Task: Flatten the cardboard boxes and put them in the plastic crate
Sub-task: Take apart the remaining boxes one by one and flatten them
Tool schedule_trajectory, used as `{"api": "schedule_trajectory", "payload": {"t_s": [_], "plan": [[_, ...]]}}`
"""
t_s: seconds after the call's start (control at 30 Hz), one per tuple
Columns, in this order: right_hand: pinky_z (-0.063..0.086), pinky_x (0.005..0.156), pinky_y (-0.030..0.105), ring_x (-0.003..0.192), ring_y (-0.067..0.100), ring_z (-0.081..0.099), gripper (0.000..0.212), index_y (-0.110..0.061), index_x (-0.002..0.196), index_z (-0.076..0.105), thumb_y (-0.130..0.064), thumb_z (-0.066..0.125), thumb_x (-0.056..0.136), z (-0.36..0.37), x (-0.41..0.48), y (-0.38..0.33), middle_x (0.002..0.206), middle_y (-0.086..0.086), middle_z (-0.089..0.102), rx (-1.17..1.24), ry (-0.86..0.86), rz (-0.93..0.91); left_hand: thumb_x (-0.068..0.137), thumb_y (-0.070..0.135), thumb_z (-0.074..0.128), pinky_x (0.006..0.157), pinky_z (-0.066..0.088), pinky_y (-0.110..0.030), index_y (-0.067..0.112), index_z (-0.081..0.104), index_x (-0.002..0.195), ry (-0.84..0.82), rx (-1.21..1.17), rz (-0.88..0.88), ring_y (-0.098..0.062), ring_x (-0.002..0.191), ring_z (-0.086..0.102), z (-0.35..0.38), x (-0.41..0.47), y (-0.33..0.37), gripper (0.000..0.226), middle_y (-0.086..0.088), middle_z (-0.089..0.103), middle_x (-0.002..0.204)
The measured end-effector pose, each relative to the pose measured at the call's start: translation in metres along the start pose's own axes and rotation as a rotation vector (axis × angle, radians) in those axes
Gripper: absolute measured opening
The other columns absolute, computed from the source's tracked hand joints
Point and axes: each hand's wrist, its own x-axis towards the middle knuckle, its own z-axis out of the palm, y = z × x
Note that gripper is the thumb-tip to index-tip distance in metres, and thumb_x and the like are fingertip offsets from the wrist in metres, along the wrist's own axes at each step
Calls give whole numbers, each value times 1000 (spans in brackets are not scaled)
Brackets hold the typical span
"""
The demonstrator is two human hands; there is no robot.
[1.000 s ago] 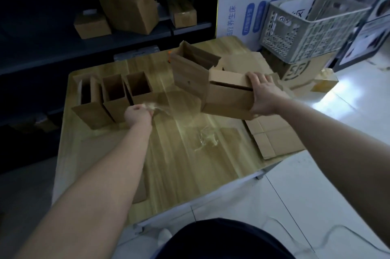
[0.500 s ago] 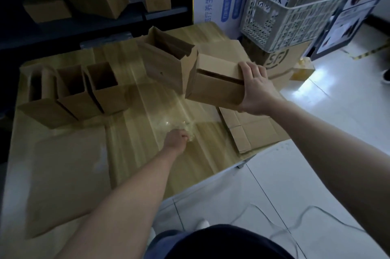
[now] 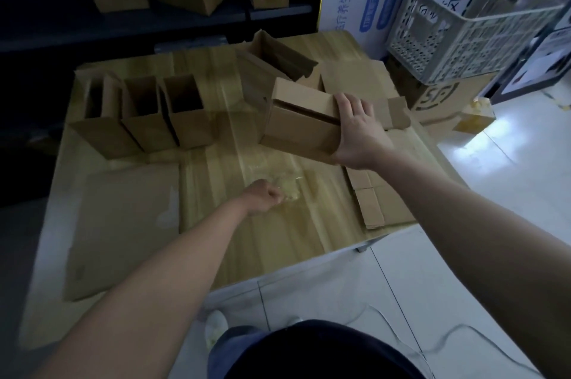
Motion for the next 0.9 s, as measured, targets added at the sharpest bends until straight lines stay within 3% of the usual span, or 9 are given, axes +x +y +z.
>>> {"api": "schedule_trajectory", "payload": {"t_s": [0.13,0.27,0.3,0.37,0.43,0.53,0.63,0.77,0.9], "plan": [[34,107,52,137,29,15,115,-22,147,9,-31,83,61,1,6,-26,150,2,18,-33,-6,-29,91,11,56,58,44,-17,17,55,73,172,-213,-77,-11,70,58,-26,-15,-16,20,-3,64,80],[35,105,51,138,29,13,113,-19,148,7,-26,81,62,3,14,-62,151,2,16,-57,-15,-94,96,0,46,43,45,-15,10,51,77,461,-751,-156,-16,56,56,-65,-29,-24,21,-13,56,78],[35,105,52,139,29,13,113,-19,149,6,-26,80,63,5,16,-72,151,2,16,-60,-24,-115,96,1,44,46,48,-18,9,51,80,562,-835,-194,-20,61,57,-77,-33,-28,20,-15,56,82],[35,106,53,139,29,12,113,-19,149,5,-26,79,64,10,20,-94,152,3,16,-64,-44,-162,95,4,45,75,56,-33,9,55,83,805,-914,-296,-29,84,63,-103,-43,-41,17,-17,62,96],[33,107,54,139,29,13,112,-20,149,6,-28,79,64,17,24,-114,152,3,17,-75,-71,-229,96,13,46,92,51,-42,8,61,96,967,-1003,-383,-30,98,62,-129,-60,-58,15,-15,64,106],[28,110,54,141,27,11,116,-22,149,5,-30,82,63,29,26,-144,153,2,16,-110,-153,-375,93,38,51,91,50,-42,13,62,94,886,-1101,-354,-24,90,61,-155,-92,-83,27,-8,64,101],[25,111,51,143,24,7,119,-28,149,1,-28,83,63,45,26,-172,155,-2,12,-160,-200,-517,79,61,59,93,46,-44,19,66,98,675,-990,-265,-23,101,59,-165,-120,-100,46,-5,65,107],[28,111,48,144,21,4,116,-28,149,2,-25,81,65,69,31,-208,156,-2,11,-189,-248,-589,66,67,68,96,46,-42,22,68,101,503,-834,-225,-22,102,60,-169,-141,-115,57,-3,67,108],[24,115,47,145,23,-3,117,-27,150,2,-24,82,65,89,35,-230,157,-1,4,-160,-304,-540,65,53,78,80,42,-22,18,51,124,651,-563,-218,-13,104,52,-159,-143,-129,74,5,54,116]]}}
